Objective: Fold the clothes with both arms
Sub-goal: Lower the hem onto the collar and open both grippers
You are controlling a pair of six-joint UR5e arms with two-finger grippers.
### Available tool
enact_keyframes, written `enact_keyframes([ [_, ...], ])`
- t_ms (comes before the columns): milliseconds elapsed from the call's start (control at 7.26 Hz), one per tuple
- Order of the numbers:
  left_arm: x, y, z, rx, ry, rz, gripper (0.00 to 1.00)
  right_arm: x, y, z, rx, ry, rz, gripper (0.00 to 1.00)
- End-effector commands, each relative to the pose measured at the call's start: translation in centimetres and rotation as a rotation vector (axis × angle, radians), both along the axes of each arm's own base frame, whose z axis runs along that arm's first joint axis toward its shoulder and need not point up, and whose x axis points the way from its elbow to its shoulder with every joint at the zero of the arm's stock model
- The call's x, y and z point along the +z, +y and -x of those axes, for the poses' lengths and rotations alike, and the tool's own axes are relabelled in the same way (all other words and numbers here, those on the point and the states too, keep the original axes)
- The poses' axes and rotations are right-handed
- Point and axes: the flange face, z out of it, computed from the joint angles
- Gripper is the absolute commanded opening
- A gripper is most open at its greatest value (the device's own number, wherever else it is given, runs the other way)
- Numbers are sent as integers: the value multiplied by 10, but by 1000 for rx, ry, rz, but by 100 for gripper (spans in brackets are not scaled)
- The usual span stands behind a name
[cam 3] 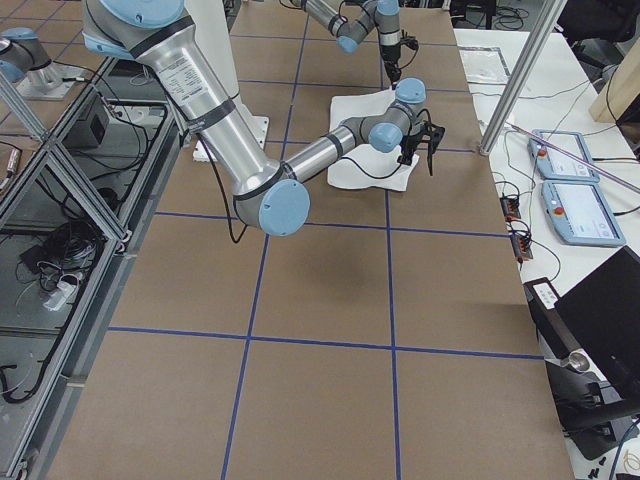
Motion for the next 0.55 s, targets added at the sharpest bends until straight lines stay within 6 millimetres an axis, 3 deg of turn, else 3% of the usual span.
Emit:
enact_keyframes([
  [0, 8, -6, -4, -2, -1, 2, 0, 7, -1, 0, -4, 10, 0, 0],
  [413, 0, -7, -5, -2, 8, -4, 0, 2, 0, 5, -8, 7, -1, 0],
])
